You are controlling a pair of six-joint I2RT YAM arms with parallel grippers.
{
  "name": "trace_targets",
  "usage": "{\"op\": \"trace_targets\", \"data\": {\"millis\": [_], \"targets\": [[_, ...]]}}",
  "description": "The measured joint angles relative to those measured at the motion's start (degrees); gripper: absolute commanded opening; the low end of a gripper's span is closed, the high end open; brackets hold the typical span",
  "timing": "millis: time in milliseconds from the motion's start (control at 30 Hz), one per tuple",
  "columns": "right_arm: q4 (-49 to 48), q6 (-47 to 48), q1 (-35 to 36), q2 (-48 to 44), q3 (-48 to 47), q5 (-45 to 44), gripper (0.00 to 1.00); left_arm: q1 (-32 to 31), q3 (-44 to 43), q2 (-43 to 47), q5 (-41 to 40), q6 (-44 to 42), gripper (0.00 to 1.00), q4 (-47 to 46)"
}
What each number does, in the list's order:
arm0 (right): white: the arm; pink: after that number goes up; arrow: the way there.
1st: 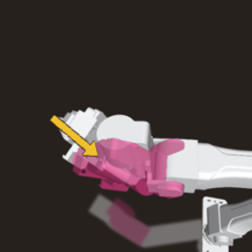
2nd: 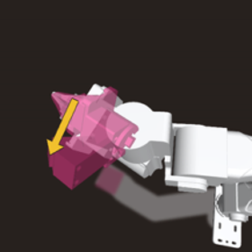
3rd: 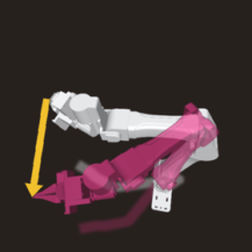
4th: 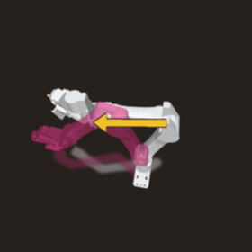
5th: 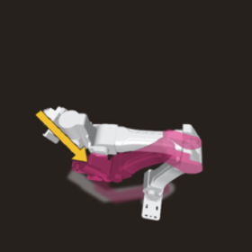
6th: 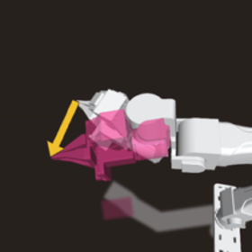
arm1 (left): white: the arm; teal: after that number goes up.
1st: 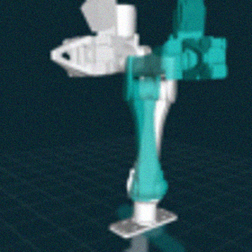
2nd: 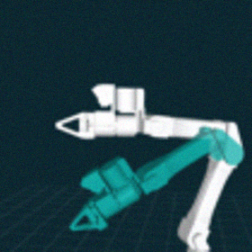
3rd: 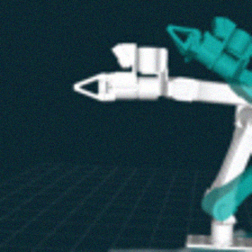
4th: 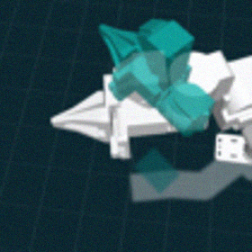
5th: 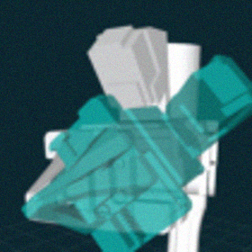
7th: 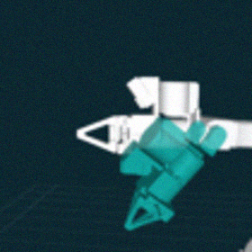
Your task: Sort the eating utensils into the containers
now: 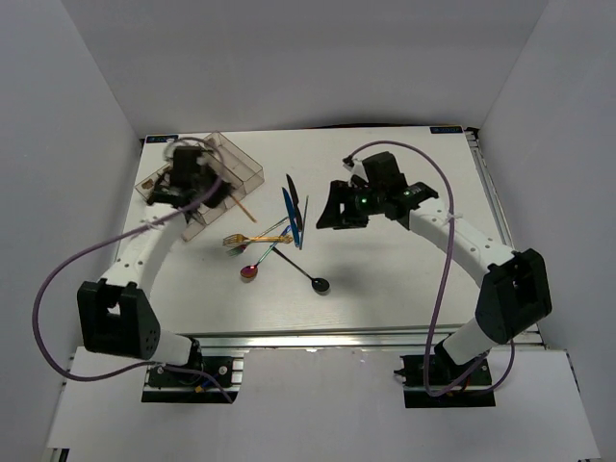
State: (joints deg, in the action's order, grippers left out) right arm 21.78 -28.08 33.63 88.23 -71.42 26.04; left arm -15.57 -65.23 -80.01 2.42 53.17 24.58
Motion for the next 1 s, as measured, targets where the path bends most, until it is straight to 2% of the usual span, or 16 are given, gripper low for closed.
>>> {"op": "trace_targets", "data": {"millis": [133,233,367,500,600,633,733,767,867,1000], "targets": [[6.21,1.64,-2.32,-0.28,-1.66,-5.62,0.65,18.10,-11.80,-7.02,-6.19,-6.49,0.00,11.04],[9.31,3.08,-2.12,-1.66,-0.85,-7.82,0.66,25.79,-19.21,-14.32,-10.10,-9.75,0.00,16.79],[12.28,4.72,-1.95,-4.85,0.17,-8.57,0.67,29.51,-25.75,-23.50,-12.61,-11.91,0.00,22.14],[13.35,6.14,-1.95,-6.93,0.17,-8.83,0.67,29.68,-32.39,-31.74,-13.25,-12.90,0.04,25.46],[14.32,6.95,-1.95,-7.26,0.17,-8.92,0.67,29.64,-35.34,-35.26,-13.40,-13.18,0.24,26.53],[14.56,7.17,-1.95,-7.23,0.17,-9.01,0.68,29.59,-35.56,-35.76,-13.46,-13.29,0.37,26.73],[15.17,7.65,-1.95,-7.17,0.13,-9.05,0.69,29.53,-35.67,-35.93,-13.99,-13.31,0.51,27.98],[15.45,7.72,-1.95,-6.99,0.00,-9.07,0.69,29.53,-35.76,-35.87,-14.16,-13.29,0.59,28.17],[15.78,7.80,-1.95,-5.49,-1.03,-9.29,0.70,29.55,-35.76,-35.82,-14.51,-13.40,0.72,28.83],[16.02,7.65,-1.62,-1.18,-4.04,-10.10,0.73,29.55,-35.78,-35.36,-14.40,-13.35,0.82,29.51]]}}
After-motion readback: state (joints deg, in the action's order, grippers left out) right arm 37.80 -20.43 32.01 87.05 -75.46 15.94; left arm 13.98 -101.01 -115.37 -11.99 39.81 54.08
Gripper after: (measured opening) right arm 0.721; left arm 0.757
